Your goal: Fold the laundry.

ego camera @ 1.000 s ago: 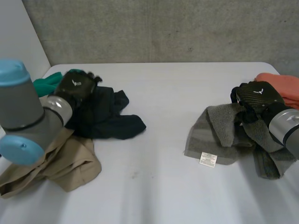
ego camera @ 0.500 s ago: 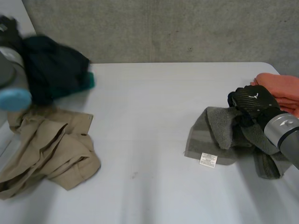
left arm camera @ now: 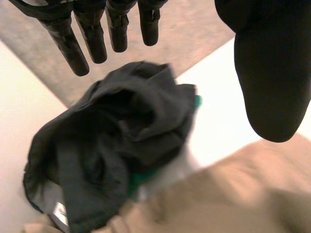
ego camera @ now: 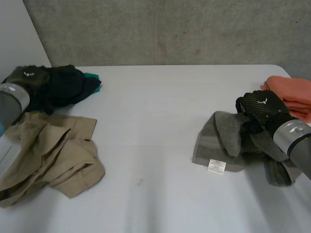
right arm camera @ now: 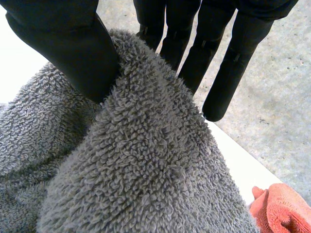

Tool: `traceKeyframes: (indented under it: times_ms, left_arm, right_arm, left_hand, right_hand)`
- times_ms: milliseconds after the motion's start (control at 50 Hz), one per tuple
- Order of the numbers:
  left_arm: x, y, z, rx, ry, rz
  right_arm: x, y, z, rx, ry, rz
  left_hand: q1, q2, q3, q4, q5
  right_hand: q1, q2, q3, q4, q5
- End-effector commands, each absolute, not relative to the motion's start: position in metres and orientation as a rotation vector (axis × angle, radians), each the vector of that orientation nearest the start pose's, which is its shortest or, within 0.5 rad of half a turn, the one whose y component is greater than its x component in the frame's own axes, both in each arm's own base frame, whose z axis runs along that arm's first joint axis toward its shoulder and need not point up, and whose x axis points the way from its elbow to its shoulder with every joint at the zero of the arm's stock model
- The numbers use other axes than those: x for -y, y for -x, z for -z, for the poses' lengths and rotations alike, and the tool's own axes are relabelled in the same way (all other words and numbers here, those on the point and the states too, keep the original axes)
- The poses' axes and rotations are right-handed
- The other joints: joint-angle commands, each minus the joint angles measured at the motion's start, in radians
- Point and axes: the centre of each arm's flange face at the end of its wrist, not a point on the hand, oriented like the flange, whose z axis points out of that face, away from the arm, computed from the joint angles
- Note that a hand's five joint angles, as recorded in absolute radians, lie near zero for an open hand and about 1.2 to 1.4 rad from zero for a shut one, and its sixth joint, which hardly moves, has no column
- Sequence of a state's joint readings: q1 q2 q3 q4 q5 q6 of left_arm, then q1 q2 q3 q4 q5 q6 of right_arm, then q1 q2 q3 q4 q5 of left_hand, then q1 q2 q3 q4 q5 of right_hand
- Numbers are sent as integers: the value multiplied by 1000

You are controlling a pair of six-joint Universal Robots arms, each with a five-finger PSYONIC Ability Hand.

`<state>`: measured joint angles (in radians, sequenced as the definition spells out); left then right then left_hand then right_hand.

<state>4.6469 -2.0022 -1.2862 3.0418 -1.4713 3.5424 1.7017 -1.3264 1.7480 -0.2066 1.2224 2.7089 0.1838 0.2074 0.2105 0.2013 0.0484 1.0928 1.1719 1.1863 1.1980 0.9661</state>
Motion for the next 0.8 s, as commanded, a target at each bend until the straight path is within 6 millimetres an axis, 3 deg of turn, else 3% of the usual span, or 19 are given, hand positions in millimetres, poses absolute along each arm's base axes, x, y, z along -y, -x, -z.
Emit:
traceKeyframes:
  times_ms: [20,80,140,360,420,440,500,580,600,640,660,740,800]
  left_arm:
    - [281,170,-229,-2442,-831,1715]
    - [258,168,-219,-2479,-884,1659]
    - [257,163,-210,-2487,-879,1639]
    - [302,139,-152,-2519,-796,1499]
    - [315,136,-145,-2500,-792,1504]
    - [323,133,-145,-2476,-780,1518]
    - [342,126,-158,-2379,-753,1576]
    - [375,98,-206,-2126,-521,1682]
    - [385,84,-233,-2017,-367,1754]
    - [392,74,-259,-1921,-225,1835]
    - [398,66,-282,-1837,-134,1912]
    - [415,56,-301,-1764,-53,1998]
    - [426,50,-296,-1767,-51,1971]
  right_arm:
    - [296,-202,-198,-2167,972,1929]
    - [296,-202,-197,-2168,973,1925]
    - [296,-203,-197,-2168,976,1923]
    - [286,-210,-194,-2146,1004,1890]
    - [284,-213,-196,-2130,1014,1895]
    - [283,-215,-198,-2118,1021,1902]
    - [280,-219,-201,-2100,1031,1911]
    - [274,-227,-211,-2054,1054,1934]
    - [271,-230,-214,-2036,1063,1940]
    - [268,-234,-218,-2016,1071,1944]
    - [263,-239,-220,-1996,1084,1940]
    - [251,-251,-225,-1948,1107,1913]
    - [242,-260,-224,-1919,1120,1876]
  left_hand:
    - [-9,-33,-36,-27,-48]
    - [-9,-33,-36,-27,-48]
    - [-9,-33,-36,-27,-48]
    - [29,5,2,11,-10]
    - [682,659,656,665,643]
    - [1173,1149,1146,1155,1133]
    - [1212,1189,1186,1195,1173]
    - [1212,1189,1186,1195,1173]
    - [1212,1189,1186,1195,1173]
    - [1212,1189,1186,1195,1173]
    - [1212,1189,1186,1195,1173]
    - [1212,1189,1186,1195,1173]
    - [1212,1189,1186,1195,1173]
  right_hand:
    - [303,224,210,198,256]
    - [303,224,210,198,256]
    - [303,224,210,198,256]
    - [303,224,210,198,256]
    - [303,224,210,198,256]
    - [303,224,210,198,256]
    - [303,224,210,198,256]
    - [303,224,210,198,256]
    - [303,224,210,198,256]
    - [303,224,210,198,256]
    - [303,224,210,198,256]
    - [303,224,210,198,256]
    - [303,224,210,198,256]
